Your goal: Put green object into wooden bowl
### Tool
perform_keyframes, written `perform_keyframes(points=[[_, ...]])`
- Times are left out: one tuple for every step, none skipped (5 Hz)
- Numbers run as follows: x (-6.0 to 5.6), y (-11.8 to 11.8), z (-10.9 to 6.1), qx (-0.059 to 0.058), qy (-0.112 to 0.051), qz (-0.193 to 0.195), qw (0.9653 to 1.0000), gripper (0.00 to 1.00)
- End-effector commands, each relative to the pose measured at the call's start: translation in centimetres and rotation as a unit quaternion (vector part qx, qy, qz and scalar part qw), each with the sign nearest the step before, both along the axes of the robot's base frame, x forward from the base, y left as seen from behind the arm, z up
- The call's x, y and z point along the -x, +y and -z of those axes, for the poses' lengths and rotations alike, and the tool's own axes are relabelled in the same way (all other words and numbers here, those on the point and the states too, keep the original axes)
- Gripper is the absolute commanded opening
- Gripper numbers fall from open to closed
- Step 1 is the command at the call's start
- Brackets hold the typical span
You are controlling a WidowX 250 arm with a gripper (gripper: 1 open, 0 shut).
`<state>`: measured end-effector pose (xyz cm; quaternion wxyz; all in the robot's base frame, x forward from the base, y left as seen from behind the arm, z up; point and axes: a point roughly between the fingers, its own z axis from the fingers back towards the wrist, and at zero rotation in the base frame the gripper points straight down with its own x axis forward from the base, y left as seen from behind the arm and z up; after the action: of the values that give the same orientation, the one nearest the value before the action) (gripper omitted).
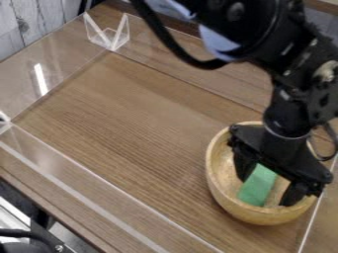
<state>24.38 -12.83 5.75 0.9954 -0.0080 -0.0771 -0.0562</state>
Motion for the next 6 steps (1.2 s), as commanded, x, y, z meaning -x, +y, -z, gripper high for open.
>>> perform_keyframes(points=[[-1.4, -0.8, -1.6, 0.011, -0.024, 0.006, 0.9996, 1.00], [-0.7, 0.2, -0.9, 0.010, -0.019, -0.002, 0.9998, 1.00], [0.0, 1.2, -0.9, 0.011, -0.020, -0.011, 0.9997, 1.00], [0.5, 1.7, -1.2, 0.011, -0.024, -0.023, 0.9994, 1.00], [1.2, 1.4, -1.4, 0.010, -0.025, -0.058, 0.9980, 1.00], [1.6, 0.9, -1.7, 0.011, -0.026, -0.087, 0.9958, 1.00]])
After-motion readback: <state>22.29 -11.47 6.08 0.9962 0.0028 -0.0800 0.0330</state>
